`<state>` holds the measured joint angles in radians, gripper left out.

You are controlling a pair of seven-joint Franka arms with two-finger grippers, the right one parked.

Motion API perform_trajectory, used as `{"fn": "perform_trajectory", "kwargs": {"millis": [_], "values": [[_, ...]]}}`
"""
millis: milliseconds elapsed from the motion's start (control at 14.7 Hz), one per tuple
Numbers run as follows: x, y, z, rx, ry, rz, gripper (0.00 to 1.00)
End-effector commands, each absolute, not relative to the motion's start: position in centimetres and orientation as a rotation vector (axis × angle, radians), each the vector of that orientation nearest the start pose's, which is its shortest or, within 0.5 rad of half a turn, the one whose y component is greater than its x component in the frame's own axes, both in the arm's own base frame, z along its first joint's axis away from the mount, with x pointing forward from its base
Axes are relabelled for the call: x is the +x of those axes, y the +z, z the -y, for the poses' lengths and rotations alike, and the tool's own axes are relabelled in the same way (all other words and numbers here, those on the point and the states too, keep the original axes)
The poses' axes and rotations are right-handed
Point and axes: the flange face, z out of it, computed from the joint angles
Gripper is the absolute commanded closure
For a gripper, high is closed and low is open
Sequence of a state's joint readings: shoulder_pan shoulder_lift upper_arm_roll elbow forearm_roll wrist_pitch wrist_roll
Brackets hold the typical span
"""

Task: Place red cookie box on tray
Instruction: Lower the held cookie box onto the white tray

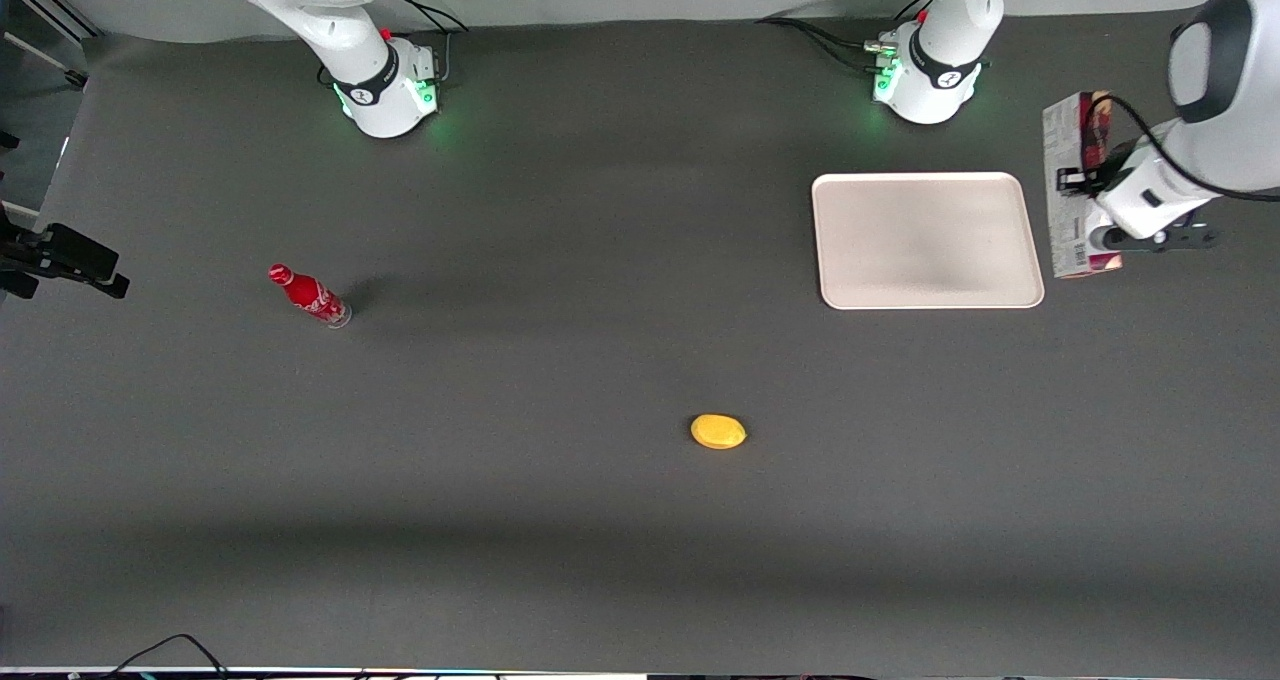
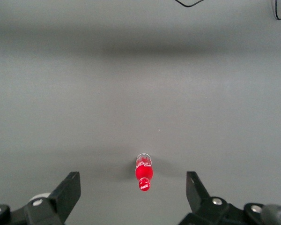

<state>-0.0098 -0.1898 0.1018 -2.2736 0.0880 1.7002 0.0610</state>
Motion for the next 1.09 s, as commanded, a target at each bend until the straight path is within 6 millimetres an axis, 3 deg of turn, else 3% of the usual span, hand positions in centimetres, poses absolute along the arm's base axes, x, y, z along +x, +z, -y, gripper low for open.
{"fn": "perform_trajectory", "kwargs": {"millis": [0, 136, 341, 614, 750, 818, 886, 1023], "values": [[40.4, 33.2, -4.8, -3.067, 0.489, -0.057, 1.0], [39.4, 29.1, -4.7, -3.072, 0.449, -0.069, 1.0], [38.0, 25.0, -5.5, -3.059, 0.401, -0.094, 1.0], [36.1, 23.2, -9.4, -3.074, 0.358, -0.145, 1.0], [35.6, 22.7, -10.0, -3.084, 0.319, -0.145, 1.0], [35.6, 22.3, -10.0, -3.082, 0.328, -0.145, 0.74], [35.6, 22.2, -9.9, -3.081, 0.328, -0.15, 0.01], [35.9, 22.6, -10.0, -3.08, 0.323, -0.137, 0.0]]}}
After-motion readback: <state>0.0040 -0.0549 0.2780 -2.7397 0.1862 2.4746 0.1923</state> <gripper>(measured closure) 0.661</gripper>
